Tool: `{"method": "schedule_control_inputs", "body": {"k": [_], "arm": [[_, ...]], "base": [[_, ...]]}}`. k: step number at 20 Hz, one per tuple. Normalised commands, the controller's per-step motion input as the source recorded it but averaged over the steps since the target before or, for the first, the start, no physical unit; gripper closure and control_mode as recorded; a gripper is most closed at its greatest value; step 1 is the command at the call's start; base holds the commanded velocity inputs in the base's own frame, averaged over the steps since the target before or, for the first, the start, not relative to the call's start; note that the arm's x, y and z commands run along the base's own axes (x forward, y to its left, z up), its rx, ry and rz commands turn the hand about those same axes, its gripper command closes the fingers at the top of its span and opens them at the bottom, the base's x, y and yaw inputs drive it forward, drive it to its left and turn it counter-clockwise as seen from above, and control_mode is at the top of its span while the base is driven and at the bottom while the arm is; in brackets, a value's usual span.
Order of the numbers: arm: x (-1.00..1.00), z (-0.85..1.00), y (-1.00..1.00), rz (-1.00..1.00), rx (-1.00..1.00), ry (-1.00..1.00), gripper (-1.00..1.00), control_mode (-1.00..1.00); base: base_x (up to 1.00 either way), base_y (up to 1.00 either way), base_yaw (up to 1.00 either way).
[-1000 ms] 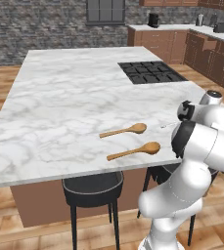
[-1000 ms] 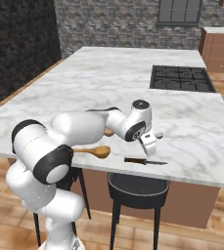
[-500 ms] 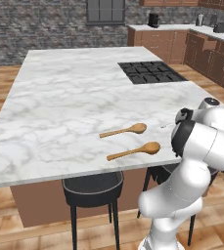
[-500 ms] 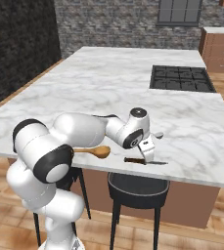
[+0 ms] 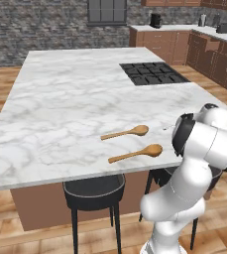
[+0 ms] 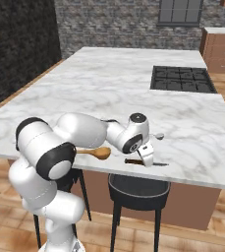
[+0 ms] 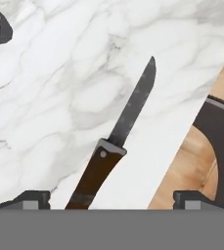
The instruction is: Pick up the metallic utensils from the counter and place them in the open drawer. Make sure not to pick up any wooden utensils.
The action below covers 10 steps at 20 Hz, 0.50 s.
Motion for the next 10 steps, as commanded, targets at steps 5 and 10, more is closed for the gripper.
{"method": "schedule_control_inputs", "body": {"k": [5, 10], "arm": [[0.01, -0.08, 0.00, 0.00, 0.00, 0.02, -1.00, -1.00], [0.13, -0.03, 0.00, 0.00, 0.01, 0.03, -1.00, -1.00]], "base": [[0.00, 0.00, 0.00], [0.00, 0.00, 0.00]]}}
